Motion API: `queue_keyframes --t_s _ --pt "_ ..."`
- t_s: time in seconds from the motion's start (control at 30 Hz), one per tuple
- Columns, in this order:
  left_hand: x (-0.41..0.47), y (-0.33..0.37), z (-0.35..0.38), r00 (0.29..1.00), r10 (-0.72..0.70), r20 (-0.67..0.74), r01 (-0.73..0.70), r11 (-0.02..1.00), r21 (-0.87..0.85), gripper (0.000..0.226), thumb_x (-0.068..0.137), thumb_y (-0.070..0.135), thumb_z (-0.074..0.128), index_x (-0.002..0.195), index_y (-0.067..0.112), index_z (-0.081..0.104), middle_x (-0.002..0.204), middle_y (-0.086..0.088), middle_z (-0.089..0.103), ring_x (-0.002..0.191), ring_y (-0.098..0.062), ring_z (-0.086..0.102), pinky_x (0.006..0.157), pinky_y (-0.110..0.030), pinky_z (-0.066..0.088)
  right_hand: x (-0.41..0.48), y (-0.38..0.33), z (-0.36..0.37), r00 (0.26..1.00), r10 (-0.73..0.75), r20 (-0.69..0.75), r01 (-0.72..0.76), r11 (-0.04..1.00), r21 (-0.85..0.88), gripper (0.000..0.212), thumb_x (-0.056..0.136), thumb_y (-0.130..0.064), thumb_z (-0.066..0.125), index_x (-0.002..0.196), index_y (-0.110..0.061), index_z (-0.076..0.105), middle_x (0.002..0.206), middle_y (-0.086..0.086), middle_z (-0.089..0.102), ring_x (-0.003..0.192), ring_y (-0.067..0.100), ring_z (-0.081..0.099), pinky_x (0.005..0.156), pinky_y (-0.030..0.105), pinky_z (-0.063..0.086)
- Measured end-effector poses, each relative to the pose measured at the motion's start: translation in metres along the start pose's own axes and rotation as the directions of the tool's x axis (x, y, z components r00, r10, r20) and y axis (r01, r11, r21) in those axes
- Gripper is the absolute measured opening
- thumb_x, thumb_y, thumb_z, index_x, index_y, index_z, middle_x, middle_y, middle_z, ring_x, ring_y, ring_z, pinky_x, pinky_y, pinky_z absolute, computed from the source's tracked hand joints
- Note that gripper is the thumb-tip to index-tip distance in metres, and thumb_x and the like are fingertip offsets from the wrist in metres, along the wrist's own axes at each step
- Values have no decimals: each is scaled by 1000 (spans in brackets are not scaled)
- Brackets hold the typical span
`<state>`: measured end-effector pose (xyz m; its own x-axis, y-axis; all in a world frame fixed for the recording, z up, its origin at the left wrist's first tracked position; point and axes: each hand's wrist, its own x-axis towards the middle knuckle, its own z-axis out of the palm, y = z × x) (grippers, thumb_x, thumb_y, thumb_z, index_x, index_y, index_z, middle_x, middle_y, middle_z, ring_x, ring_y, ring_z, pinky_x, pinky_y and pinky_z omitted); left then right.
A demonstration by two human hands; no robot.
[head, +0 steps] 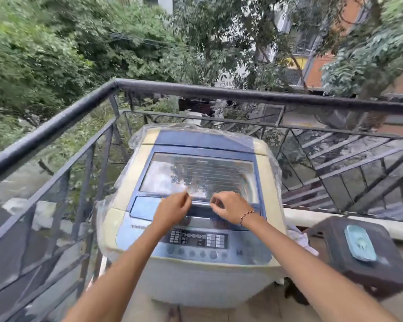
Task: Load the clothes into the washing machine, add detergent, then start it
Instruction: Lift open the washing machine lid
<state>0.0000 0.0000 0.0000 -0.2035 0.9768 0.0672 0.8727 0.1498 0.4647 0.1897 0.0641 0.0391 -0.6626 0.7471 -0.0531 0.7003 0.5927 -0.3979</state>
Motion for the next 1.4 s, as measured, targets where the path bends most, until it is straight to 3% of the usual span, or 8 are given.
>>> queue_keyframes --t_s 0.2,0.47,0.77,0.87,0.97,1.13,1.27,1.4 --pt "-31 -7 6 985 58 162 -79 989 124 31 100 28 39 88 7 58 94 -11 65 90 -30 60 72 -37 42 -24 2 18 995 -3 99 11 997 -81 29 93 -23 43 85 -11 67 89 8 70 86 25 61 82 34 46" --pt "-45 -13 13 987 129 92 -139 984 109 30 102 24 38 90 7 59 89 -10 63 84 -27 53 79 -35 39 -41 0 29 988 24 153 -12 997 -80 28 96 -27 37 96 -10 59 98 7 64 94 24 55 90 39 44" --pt "-46 -6 3 980 71 187 -100 984 151 44 95 52 45 84 11 55 90 -6 62 91 -23 52 92 -34 36 -45 -8 31 982 78 171 -61 993 -101 18 93 -35 46 86 -19 44 103 7 57 96 22 48 88 35 41" --pt "-48 -7 3 987 72 143 -100 974 202 50 87 67 44 81 17 47 85 3 55 92 -19 53 109 -39 21 -45 -8 31 990 71 124 -59 994 -94 27 89 -44 53 84 -18 47 95 2 56 87 17 43 83 33 42" --pt "-46 -7 -3 988 88 131 -113 973 202 53 79 71 50 87 19 45 87 8 48 95 -18 51 111 -42 18 -44 -7 24 996 40 77 -32 995 -93 37 83 -52 58 85 -16 50 91 0 54 83 16 42 80 32 43" --pt "-38 -6 -26 981 190 45 -195 956 218 29 89 39 57 108 17 54 109 5 58 111 -17 52 115 -40 16 -38 -10 7 999 -7 -51 4 997 -72 32 81 -41 65 93 -17 49 97 -2 54 87 13 39 86 31 40" --pt "-28 4 -50 929 340 -146 -299 923 242 30 87 34 64 110 14 63 104 2 65 99 -22 58 98 -34 37 -29 -15 -16 978 -48 -203 38 998 -52 24 85 -38 61 90 -17 50 91 -3 53 88 17 45 87 30 37" --pt "-12 17 -71 879 348 -325 -298 935 193 28 83 18 71 110 13 68 106 -3 67 102 -26 61 105 -43 38 -20 -20 -41 918 -94 -386 46 990 -131 25 84 -38 62 95 -16 59 94 -2 63 92 18 54 87 32 43"
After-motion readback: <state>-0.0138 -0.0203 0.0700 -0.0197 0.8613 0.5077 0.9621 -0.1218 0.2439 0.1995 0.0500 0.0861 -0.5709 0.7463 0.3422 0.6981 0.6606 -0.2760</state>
